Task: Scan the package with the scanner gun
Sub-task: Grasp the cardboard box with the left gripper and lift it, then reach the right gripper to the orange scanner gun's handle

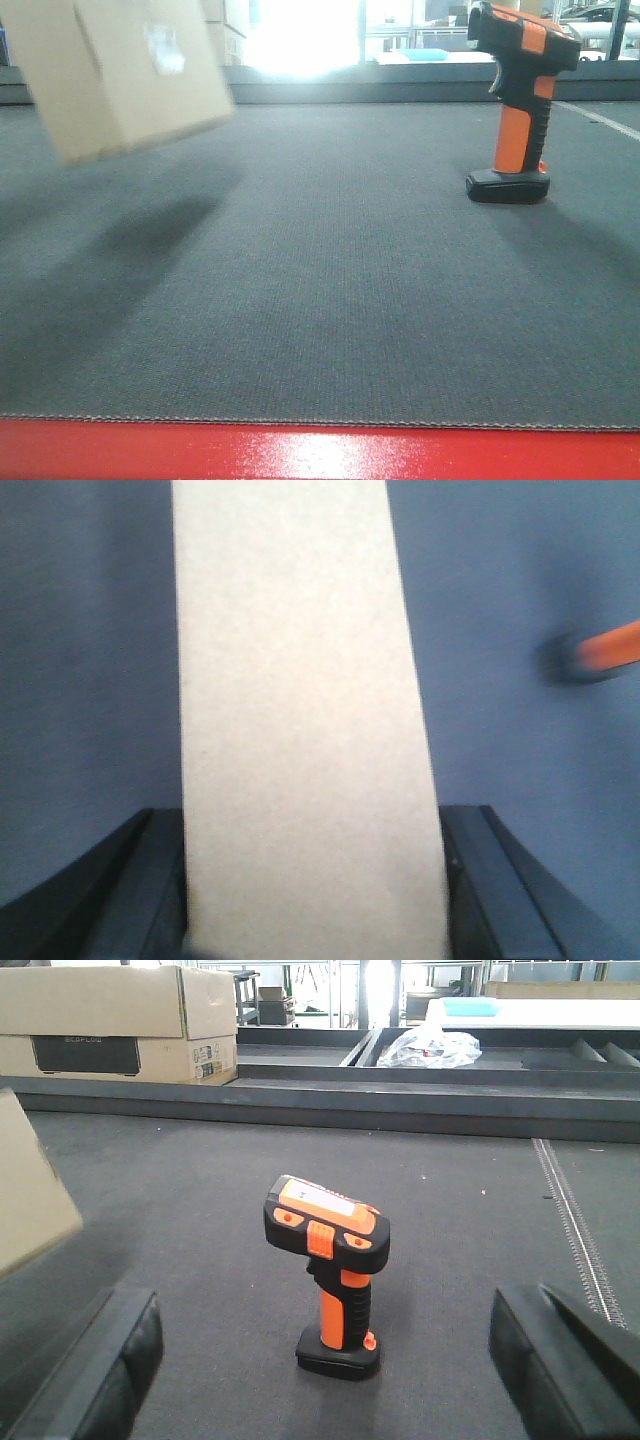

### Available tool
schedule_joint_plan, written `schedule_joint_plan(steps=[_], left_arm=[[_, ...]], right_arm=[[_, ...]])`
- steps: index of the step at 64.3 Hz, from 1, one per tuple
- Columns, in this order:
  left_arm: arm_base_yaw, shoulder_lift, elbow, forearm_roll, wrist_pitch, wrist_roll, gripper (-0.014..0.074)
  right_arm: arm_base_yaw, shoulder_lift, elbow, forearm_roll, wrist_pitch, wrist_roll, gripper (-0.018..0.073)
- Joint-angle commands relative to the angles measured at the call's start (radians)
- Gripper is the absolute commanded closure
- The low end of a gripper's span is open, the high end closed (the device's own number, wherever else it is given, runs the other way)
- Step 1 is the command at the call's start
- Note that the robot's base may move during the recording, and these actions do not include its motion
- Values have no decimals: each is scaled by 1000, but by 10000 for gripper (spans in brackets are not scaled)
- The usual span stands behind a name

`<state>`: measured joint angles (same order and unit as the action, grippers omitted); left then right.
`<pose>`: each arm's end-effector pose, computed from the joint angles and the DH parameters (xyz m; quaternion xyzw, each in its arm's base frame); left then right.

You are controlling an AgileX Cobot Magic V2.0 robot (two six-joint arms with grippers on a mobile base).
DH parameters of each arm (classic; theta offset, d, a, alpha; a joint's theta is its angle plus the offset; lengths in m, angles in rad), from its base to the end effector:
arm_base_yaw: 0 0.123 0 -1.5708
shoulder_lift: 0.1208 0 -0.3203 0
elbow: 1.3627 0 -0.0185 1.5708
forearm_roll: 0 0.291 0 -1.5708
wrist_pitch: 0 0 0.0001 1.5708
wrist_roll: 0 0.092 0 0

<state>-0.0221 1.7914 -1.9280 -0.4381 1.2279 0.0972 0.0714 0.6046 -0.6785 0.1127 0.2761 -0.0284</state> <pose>0.4334 -0.0464 0.4378 0.0430 0.9363 -0.2065 0.2809 0.1354 0.0125 0.3900 -0.0070 0.7459 0.0618 0.6631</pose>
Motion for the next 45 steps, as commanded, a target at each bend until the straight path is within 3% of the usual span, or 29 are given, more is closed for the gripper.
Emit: schedule_joint_plan(steps=[1,20,35,45], left_arm=[[74,-27,33,-136,-7,38,707],[164,-15,126,-156,-7,42,707],[209,23,131,-400,-7,94,707],[216,25,131,-417,-7,102,707]], right_arm=[[0,13,6,-3,-24,0,-10],[8,64,14,-3,-48,0,-10],[37,159,14,-3,-81,0,-10],[37,215,18,-3,-124,0,-10]])
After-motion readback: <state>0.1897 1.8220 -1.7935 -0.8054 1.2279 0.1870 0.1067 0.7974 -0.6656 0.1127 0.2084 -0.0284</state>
